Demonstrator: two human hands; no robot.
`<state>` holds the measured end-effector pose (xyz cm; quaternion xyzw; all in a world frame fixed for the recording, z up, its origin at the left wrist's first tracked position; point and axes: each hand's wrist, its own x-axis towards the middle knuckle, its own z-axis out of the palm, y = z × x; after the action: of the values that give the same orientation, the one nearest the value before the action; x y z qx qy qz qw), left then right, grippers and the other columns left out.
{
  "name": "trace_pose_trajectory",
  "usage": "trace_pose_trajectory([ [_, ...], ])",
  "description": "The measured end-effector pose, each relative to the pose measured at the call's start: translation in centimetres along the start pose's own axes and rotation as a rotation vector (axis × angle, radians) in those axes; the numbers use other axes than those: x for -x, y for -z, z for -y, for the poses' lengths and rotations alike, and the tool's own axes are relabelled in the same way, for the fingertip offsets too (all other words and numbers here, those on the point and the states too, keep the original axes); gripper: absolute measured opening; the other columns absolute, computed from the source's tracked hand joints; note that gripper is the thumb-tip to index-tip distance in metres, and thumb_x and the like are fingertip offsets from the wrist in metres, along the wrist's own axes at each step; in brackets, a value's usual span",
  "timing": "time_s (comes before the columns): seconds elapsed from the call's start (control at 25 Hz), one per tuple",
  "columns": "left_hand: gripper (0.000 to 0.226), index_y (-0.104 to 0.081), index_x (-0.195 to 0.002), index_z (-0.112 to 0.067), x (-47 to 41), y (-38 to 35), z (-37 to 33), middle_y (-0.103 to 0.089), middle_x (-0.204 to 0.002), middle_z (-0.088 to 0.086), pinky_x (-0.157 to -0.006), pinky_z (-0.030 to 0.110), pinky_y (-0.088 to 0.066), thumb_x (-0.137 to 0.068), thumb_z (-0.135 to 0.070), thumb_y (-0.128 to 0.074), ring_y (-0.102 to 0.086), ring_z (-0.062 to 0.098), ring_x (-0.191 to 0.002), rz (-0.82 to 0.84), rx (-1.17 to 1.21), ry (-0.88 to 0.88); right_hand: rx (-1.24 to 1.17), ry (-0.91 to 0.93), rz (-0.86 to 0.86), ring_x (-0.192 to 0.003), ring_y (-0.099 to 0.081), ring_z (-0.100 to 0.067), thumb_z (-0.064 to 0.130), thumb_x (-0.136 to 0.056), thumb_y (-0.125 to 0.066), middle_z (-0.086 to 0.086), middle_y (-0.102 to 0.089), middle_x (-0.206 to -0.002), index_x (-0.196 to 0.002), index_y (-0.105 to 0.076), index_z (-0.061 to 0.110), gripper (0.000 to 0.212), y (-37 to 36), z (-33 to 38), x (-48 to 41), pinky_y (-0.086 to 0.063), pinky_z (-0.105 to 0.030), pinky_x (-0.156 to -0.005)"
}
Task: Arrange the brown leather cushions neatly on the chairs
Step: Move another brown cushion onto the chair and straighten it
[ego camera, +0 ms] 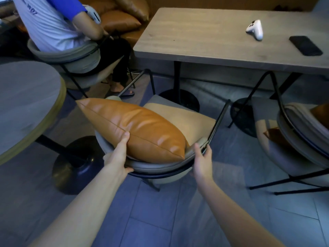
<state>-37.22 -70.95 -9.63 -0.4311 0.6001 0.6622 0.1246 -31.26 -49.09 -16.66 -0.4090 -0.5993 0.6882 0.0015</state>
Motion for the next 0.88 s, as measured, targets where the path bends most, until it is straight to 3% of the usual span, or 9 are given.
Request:
trace_pose_trajectory([
  [0.08,0.115,-0.026,-0.155,-0.013,-0.3,-1.2,-0.5,-0.039,-0.157,0.01,-0.102,0.066,-0.045,-0.067,-0.057,-0.086,-0.045,0.036,-0.137,0.032,0.022,0.015,-0.013,-0.013,0.004,-0.149,-0.026,-0.032,0.062,-0.091,-0.054,-0.004,-0.013,-0.169,-0.16,-0.006,0.03,0.09,-1.5,0.3,0.4,-0.027,-0.053,-0.118],
  [0.16,0.107,-0.028,-0.154,-0.015,-0.3,-2.2,-0.9,-0.04,-0.156,0.009,-0.102,0.066,-0.045,-0.072,-0.055,-0.084,-0.045,0.036,-0.136,0.077,0.031,0.042,0.023,0.021,-0.055,-0.149,-0.026,-0.034,0.059,-0.095,-0.051,-0.007,-0.012,-0.169,-0.16,-0.005,0.023,0.087,-2.2,1.0,-1.1,-0.026,-0.051,-0.119],
  [0.32,0.107,-0.024,-0.154,-0.013,-0.4,-3.4,-1.5,-0.034,-0.157,0.008,-0.095,0.066,-0.05,-0.074,-0.052,-0.084,-0.043,0.035,-0.137,0.12,0.021,0.066,0.052,0.06,-0.043,-0.138,-0.047,-0.031,0.086,-0.068,-0.059,-0.001,-0.043,-0.157,-0.152,-0.026,0.033,0.104,-0.7,-0.1,-6.9,-0.041,-0.061,-0.109],
  [0.44,0.114,-0.029,-0.154,-0.021,-1.0,-4.3,-2.4,-0.032,-0.159,0.004,-0.069,0.061,-0.061,-0.064,-0.061,-0.087,-0.042,0.035,-0.137,0.186,-0.063,0.081,0.065,0.044,-0.01,-0.123,-0.057,-0.032,0.057,-0.089,-0.06,0.0,-0.056,-0.139,-0.146,-0.037,0.029,0.068,-0.3,3.6,-6.0,-0.053,-0.064,-0.094],
  [0.48,0.11,-0.031,-0.154,-0.022,-0.9,-4.7,-2.9,-0.032,-0.16,0.003,-0.069,0.06,-0.061,-0.066,-0.061,-0.085,-0.041,0.036,-0.138,0.223,-0.097,0.097,0.078,0.049,-0.005,-0.118,-0.059,-0.033,0.049,-0.095,-0.057,-0.002,-0.058,-0.134,-0.144,-0.04,0.028,0.056,-0.2,4.7,-5.9,-0.056,-0.063,-0.088],
  [0.6,0.091,-0.032,-0.153,-0.023,-0.7,-5.6,-4.3,-0.03,-0.161,0.006,-0.091,0.063,-0.054,-0.08,-0.054,-0.078,-0.037,0.041,-0.14,0.32,-0.156,0.166,0.086,0.049,0.024,-0.111,-0.06,-0.032,0.042,-0.1,-0.053,-0.006,-0.058,-0.132,-0.139,-0.043,0.024,0.043,0.6,6.4,-7.5,-0.059,-0.048,-0.072],
  [0.68,0.096,-0.029,-0.154,-0.024,-1.3,-6.0,-5.1,-0.026,-0.162,0.012,-0.097,0.065,-0.049,-0.078,-0.051,-0.081,-0.04,0.051,-0.136,0.349,-0.17,0.209,0.086,0.043,0.048,-0.095,-0.062,-0.023,0.042,-0.097,-0.058,-0.008,-0.059,-0.128,-0.139,-0.042,0.022,0.049,0.5,8.0,-8.3,-0.054,-0.035,-0.06],
  [0.76,0.106,-0.023,-0.156,-0.027,-2.2,-5.9,-6.1,-0.022,-0.163,0.018,-0.101,0.068,-0.045,-0.074,-0.051,-0.085,-0.04,0.059,-0.132,0.343,-0.144,0.249,0.048,0.015,0.069,-0.086,-0.062,-0.02,0.052,-0.079,-0.065,-0.01,-0.062,-0.125,-0.139,-0.042,0.025,0.07,-0.2,9.4,-8.7,-0.053,-0.033,-0.058],
  [0.88,0.114,-0.013,-0.159,-0.03,-3.5,-5.5,-6.9,-0.019,-0.164,0.021,-0.107,0.071,-0.035,-0.072,-0.053,-0.084,-0.031,0.057,-0.139,0.319,-0.087,0.241,0.039,0.017,-0.044,-0.109,-0.063,-0.031,0.07,-0.058,-0.062,-0.009,-0.06,-0.136,-0.143,-0.035,0.036,0.096,-0.9,8.1,-10.3,-0.056,-0.052,-0.085],
])
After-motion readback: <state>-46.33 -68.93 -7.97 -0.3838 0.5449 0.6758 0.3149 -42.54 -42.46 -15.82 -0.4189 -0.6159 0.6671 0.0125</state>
